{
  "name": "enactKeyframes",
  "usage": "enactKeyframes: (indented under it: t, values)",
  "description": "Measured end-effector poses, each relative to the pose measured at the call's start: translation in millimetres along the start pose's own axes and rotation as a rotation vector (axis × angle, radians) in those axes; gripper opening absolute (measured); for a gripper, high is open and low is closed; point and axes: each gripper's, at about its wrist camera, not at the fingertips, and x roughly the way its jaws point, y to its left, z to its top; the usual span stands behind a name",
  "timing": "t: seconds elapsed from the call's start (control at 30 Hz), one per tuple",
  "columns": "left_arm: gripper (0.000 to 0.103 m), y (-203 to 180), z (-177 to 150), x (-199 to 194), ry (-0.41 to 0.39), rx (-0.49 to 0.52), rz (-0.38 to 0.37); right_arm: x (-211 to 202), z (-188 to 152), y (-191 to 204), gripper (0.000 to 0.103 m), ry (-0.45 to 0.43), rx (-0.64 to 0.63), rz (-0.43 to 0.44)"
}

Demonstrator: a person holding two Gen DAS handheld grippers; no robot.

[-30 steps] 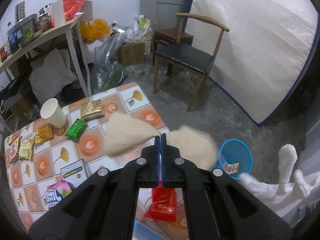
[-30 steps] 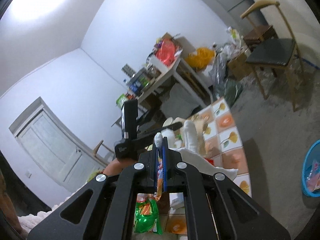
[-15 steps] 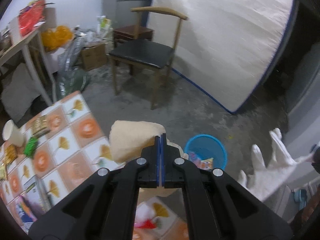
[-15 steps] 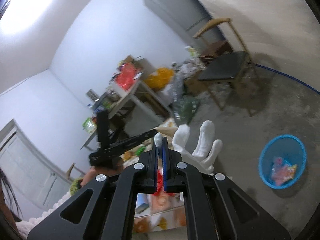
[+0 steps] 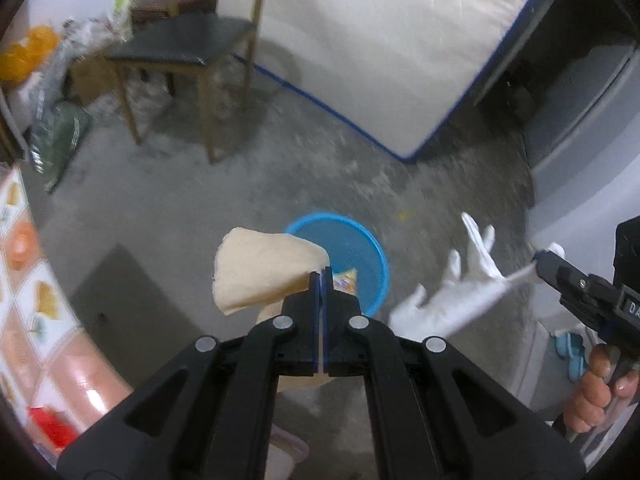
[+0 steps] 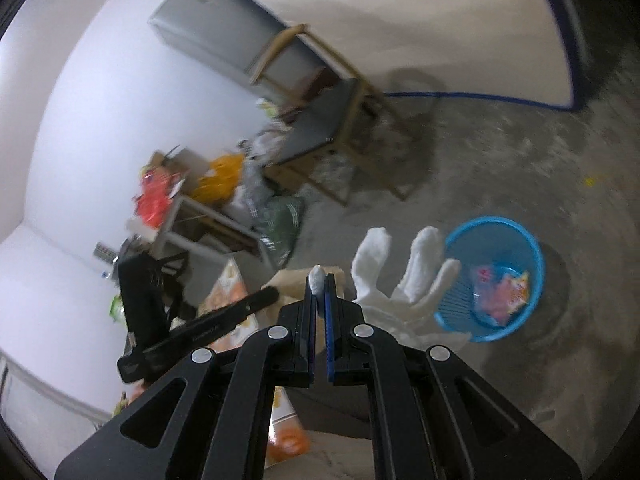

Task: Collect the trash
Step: 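Carry the beige cloth and white bag over the blue wastebasket with both grippers, then release the white bag with the right gripper while the left gripper lowers the beige cloth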

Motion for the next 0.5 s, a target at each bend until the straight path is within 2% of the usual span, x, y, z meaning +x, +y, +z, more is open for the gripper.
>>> enactKeyframes:
  t: [0.27,0.37,0.5]
  values:
    - [0.000,-29.8,3.8,96.5,0.135,0.008,-0.029,27.2,17.3,-67.4,0.004,0.014,0.100,-0.108]
    - [0.000,-32.8,4.3,120.7,0.169,-0.008,-0.042,44.1,25.1,-89.9,0.004,0.018,0.134,-0.143]
    - [0.010,-34.0,4.8,151.6,0.202,-0.058,-0.070,68.2,32.5,-109.5,0.004,0.032,0.151,-0.193]
